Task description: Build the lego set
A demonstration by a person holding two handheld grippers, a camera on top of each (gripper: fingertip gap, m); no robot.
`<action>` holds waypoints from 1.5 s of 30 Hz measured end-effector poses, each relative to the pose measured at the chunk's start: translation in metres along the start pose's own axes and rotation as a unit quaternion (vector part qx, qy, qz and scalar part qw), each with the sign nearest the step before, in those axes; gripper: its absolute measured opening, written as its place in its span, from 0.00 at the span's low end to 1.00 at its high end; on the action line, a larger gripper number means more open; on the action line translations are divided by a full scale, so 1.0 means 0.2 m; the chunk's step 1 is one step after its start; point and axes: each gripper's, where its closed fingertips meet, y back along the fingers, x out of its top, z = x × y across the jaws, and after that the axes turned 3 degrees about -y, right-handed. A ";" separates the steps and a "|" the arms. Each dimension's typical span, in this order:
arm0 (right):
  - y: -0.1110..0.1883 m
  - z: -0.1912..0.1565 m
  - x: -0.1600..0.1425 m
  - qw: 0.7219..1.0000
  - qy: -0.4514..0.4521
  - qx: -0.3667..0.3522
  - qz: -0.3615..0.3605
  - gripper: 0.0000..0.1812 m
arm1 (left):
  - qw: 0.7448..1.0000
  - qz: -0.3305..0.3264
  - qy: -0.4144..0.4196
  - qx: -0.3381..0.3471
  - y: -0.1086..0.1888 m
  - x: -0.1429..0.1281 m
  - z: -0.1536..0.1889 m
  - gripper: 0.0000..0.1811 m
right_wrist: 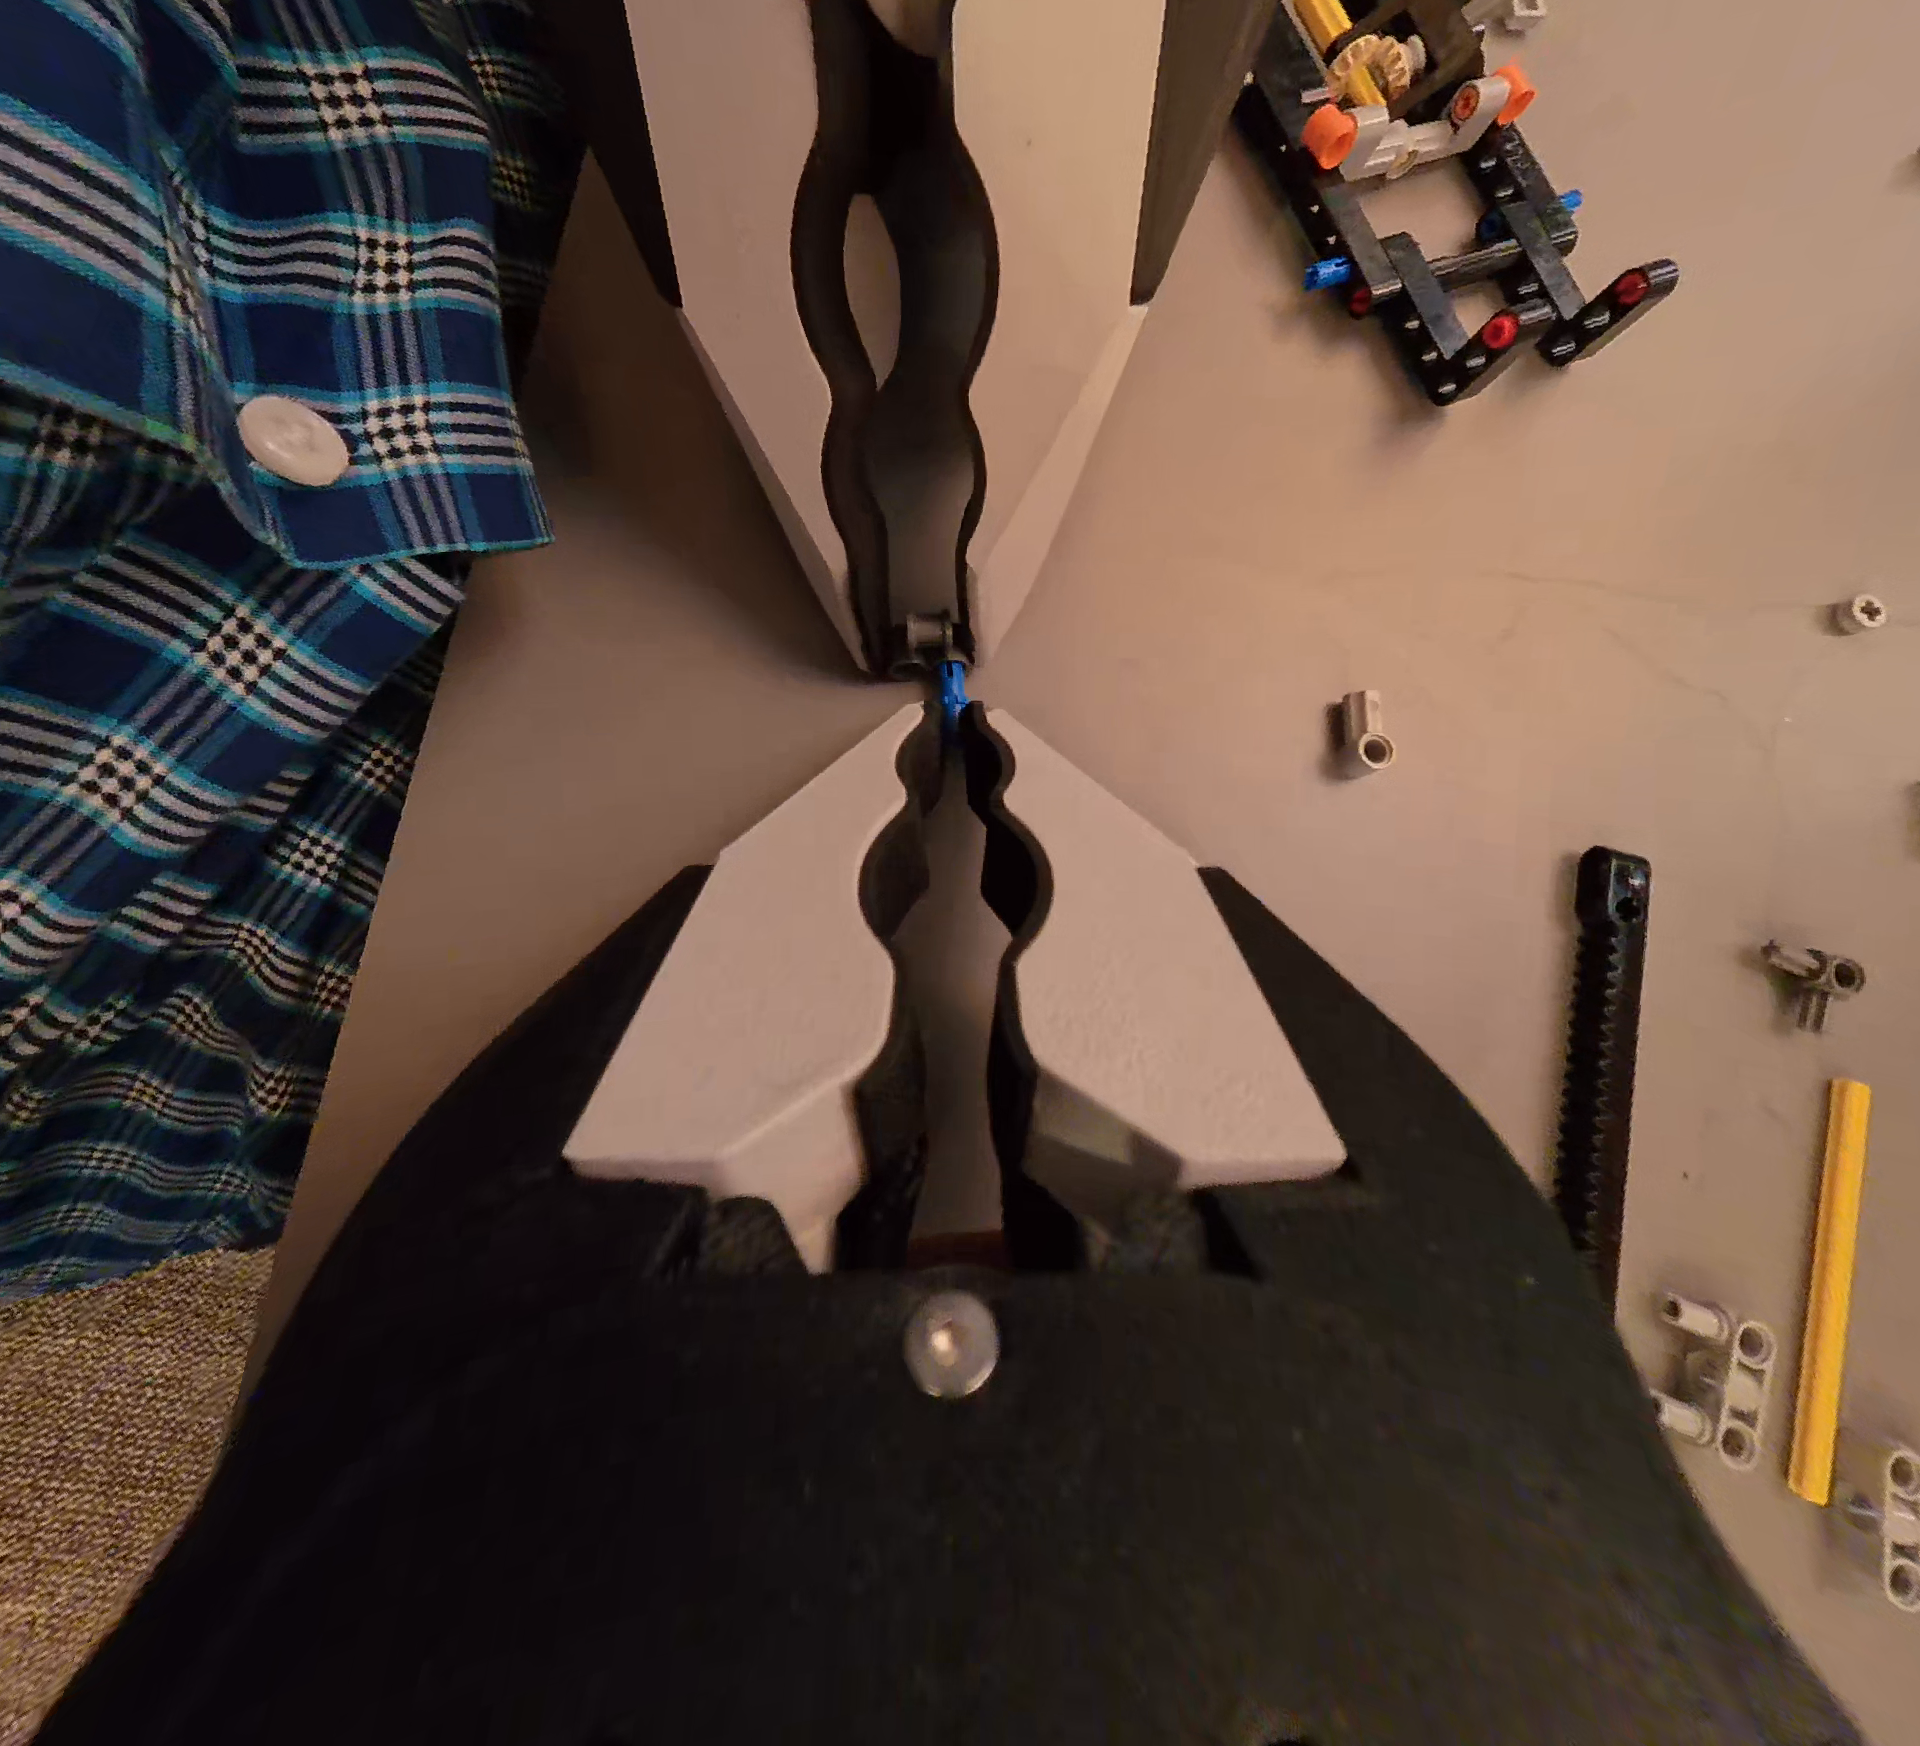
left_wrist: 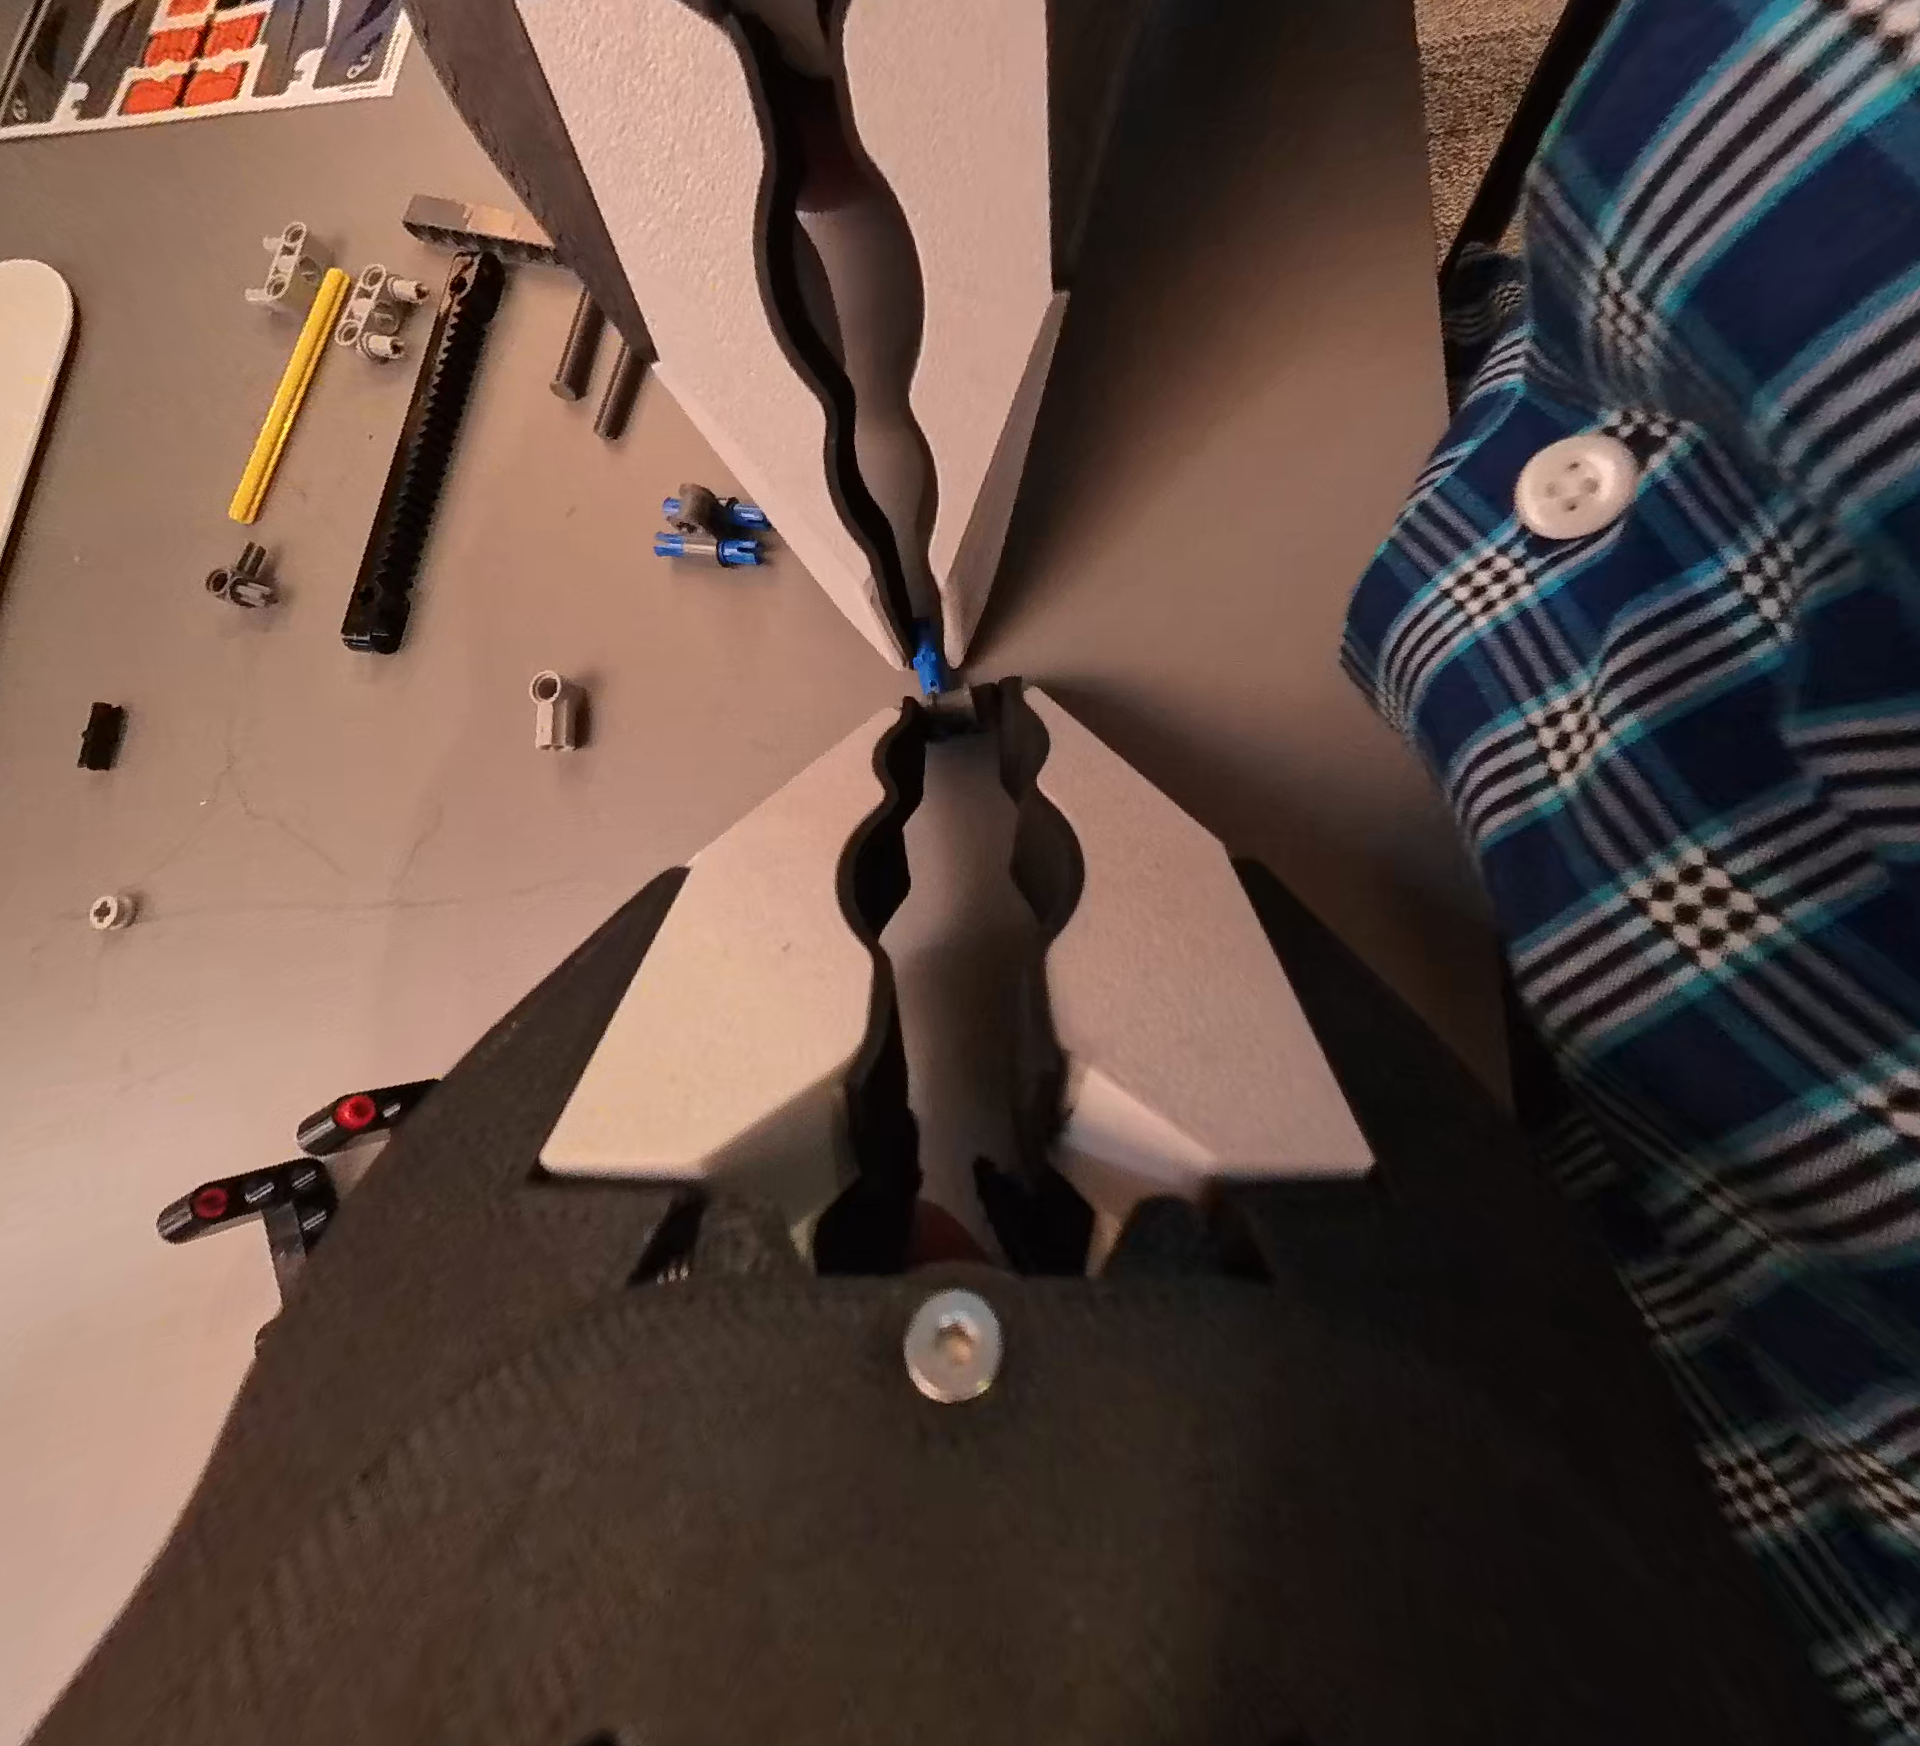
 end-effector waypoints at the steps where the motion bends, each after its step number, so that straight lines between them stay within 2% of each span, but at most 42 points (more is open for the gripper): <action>1: 0.00 0.00 0.00 1.000 0.002 -0.001 0.001 0.00 | 1.000 0.000 0.001 -0.001 0.00 0.00 0.00 0.08; 7: -0.02 -0.01 0.01 1.000 0.003 0.001 0.001 0.00 | 1.000 0.001 -0.003 0.002 -0.01 0.01 0.00 0.08; 16: 0.00 0.00 0.00 0.999 -0.040 -0.023 0.023 0.01 | 1.000 0.005 0.021 -0.008 -0.02 0.02 -0.01 0.08; 20: 0.01 0.00 -0.01 0.998 -0.052 -0.030 0.021 0.07 | 1.000 0.003 0.030 -0.005 -0.02 0.02 -0.02 0.08; 24: 0.04 0.01 -0.02 0.997 -0.058 -0.040 0.026 0.00 | 0.999 0.004 0.034 -0.011 -0.02 0.02 -0.02 0.08; 45: 0.02 0.01 -0.01 0.997 -0.048 -0.057 0.026 0.00 | 0.999 0.000 0.031 -0.013 -0.02 0.01 -0.02 0.08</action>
